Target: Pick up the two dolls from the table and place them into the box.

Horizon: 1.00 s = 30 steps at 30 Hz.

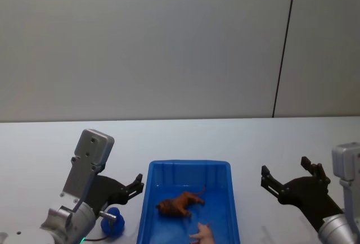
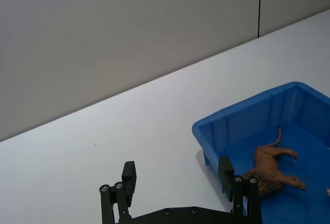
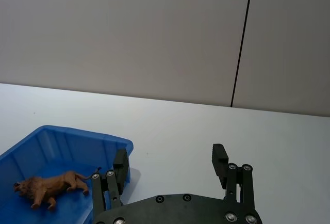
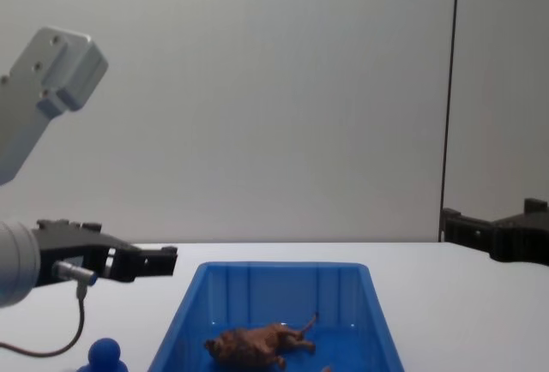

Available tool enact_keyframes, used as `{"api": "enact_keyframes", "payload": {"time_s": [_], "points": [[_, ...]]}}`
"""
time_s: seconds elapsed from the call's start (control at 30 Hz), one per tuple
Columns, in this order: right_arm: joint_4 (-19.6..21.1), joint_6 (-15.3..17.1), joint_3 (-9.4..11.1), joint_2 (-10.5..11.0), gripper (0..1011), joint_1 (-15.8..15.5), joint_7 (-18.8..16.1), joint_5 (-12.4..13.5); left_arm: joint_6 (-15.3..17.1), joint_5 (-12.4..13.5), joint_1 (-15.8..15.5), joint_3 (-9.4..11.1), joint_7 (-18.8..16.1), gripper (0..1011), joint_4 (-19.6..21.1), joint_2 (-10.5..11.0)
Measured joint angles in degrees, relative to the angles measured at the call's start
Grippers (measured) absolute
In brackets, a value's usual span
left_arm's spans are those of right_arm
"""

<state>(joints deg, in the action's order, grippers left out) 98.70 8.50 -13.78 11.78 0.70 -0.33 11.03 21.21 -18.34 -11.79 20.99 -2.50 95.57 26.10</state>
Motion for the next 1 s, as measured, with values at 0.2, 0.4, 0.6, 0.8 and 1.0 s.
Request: {"api": "enact_keyframes", "payload": {"time_s": [0.2, 0.4, 0.6, 0.8, 1.0], "points": [[0.0, 0.0, 0.0, 0.0, 1001, 0.0, 0.0, 0.0, 2.1, -0.6, 0.0, -0.4, 0.4, 1003, -0.8, 0.2], [0.0, 0.0, 0.0, 0.0, 1001, -0.1, 0.1, 0.0, 3.8, -1.1, 0.3, -0.7, 0.7, 1003, -1.5, 0.4], [0.0, 0.0, 0.0, 0.0, 1001, -0.1, 0.1, 0.0, 5.2, -1.7, 0.7, -1.0, 1.0, 1003, -2.0, 0.6], [0.0, 0.0, 0.0, 0.0, 1001, -0.1, 0.1, 0.0, 6.1, -2.2, 1.1, -1.2, 1.1, 1003, -2.1, 0.7], [0.0, 0.0, 0.0, 0.0, 1001, -0.1, 0.1, 0.0, 6.8, -2.6, 1.5, -1.3, 1.4, 1003, -2.4, 0.8]]}}
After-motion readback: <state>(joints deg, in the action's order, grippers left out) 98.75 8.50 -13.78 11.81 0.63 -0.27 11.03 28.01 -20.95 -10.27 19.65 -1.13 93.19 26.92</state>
